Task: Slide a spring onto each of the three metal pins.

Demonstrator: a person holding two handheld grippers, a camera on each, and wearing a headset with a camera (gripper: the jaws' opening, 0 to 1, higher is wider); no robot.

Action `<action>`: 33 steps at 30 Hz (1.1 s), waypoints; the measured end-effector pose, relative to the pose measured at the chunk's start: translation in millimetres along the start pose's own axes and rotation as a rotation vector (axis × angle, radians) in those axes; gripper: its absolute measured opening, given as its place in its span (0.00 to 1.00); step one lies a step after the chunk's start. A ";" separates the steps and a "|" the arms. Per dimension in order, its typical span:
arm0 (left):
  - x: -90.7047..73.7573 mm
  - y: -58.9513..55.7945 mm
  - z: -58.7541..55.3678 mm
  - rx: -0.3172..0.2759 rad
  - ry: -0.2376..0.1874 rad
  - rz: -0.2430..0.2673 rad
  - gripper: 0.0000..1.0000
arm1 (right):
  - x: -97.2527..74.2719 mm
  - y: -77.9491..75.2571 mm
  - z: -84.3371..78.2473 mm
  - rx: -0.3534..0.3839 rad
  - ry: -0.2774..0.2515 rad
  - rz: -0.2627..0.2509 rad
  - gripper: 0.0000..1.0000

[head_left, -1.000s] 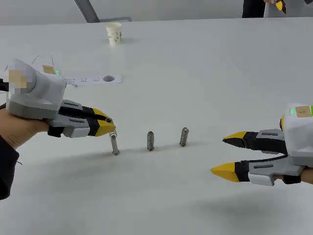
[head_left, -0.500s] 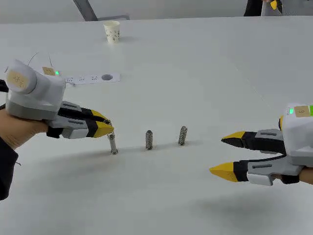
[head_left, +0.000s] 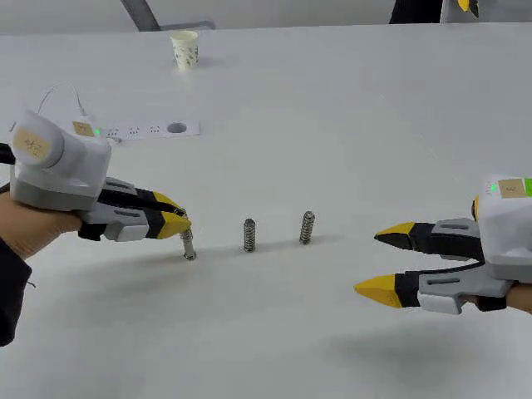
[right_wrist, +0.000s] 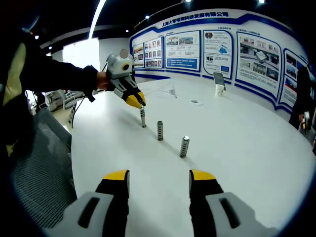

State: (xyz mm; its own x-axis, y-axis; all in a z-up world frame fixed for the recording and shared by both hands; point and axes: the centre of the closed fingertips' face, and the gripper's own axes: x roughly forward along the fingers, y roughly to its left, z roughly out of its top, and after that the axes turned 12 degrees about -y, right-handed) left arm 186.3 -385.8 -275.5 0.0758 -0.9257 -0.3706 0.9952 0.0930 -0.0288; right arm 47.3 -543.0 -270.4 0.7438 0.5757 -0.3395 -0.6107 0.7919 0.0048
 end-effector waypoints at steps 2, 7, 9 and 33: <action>0.9 -1.0 -1.9 -0.002 0.004 -0.001 0.10 | -0.2 0.0 0.0 0.001 -0.001 -0.001 0.50; 3.3 -2.2 -5.7 -0.004 0.006 -0.004 0.10 | -0.9 0.3 -1.0 0.003 0.002 -0.001 0.50; 4.3 -2.2 -7.5 -0.005 0.007 -0.004 0.10 | -1.5 0.3 -1.5 0.004 0.003 -0.002 0.50; 11.0 -3.1 -25.5 -0.018 0.023 -0.004 0.10 | -0.1 2.1 -6.0 0.018 0.015 0.001 0.50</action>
State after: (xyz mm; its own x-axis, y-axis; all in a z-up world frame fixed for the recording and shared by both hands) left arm 182.5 -386.9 -303.1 0.0705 -0.9175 -0.3915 0.9942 0.0964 -0.0468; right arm 44.4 -542.7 -276.0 0.7391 0.5735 -0.3533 -0.6063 0.7949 0.0218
